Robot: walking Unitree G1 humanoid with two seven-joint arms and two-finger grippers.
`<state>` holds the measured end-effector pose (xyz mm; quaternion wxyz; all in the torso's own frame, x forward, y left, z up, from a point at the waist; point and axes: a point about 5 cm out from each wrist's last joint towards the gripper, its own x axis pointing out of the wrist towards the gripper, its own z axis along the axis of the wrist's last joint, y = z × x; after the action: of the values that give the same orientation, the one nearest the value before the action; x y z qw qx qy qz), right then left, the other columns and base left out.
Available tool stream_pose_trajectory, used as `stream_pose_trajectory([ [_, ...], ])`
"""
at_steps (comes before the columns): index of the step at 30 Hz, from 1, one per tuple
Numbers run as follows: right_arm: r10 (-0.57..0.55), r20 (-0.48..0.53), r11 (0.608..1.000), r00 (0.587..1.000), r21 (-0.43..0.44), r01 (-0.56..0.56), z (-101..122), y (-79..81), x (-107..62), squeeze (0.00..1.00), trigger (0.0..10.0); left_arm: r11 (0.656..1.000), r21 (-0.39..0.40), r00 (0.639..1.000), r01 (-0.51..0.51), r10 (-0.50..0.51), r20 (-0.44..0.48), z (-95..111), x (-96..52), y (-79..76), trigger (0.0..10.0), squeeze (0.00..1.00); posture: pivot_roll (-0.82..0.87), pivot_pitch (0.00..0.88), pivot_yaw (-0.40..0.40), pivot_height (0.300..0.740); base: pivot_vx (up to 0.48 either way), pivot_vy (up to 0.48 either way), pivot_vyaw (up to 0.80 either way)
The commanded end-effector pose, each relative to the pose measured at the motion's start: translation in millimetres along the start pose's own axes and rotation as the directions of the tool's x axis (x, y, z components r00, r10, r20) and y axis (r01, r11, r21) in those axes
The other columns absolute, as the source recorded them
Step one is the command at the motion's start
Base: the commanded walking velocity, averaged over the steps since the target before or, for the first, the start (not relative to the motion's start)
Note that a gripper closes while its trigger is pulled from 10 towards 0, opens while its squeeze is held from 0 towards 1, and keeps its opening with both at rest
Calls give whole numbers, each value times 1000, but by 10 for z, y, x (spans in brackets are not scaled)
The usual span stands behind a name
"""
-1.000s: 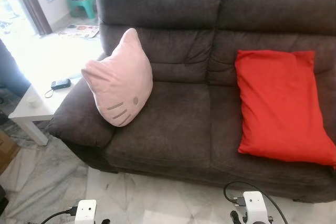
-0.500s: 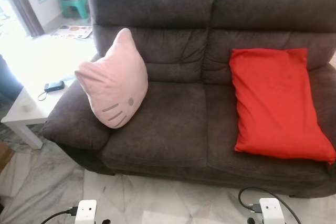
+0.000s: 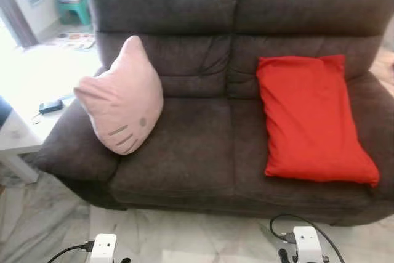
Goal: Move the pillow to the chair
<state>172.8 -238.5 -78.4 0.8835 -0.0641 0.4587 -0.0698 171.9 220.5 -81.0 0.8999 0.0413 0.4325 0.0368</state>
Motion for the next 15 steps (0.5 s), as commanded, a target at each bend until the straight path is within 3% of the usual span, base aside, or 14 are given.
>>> stream_pose_trajectory([
  [1,-5,1,1000,1000,7,5,1,-18,-1,0,10000,1000,-9,1000,-7,7,-12,-49,-11,-8,10000,0,44,0,28,740,0,0,-781],
  [12,-1,-2,1000,1000,5,1,-5,-13,-2,0,10000,1000,5,1000,3,-2,-6,-34,-5,-47,10000,0,44,0,24,740,0,0,-781],
  [15,5,-1,1000,1000,3,-5,-3,9,0,0,10000,1000,25,1000,-2,2,-4,-32,-6,-35,10000,0,45,0,23,740,0,-370,-781],
])
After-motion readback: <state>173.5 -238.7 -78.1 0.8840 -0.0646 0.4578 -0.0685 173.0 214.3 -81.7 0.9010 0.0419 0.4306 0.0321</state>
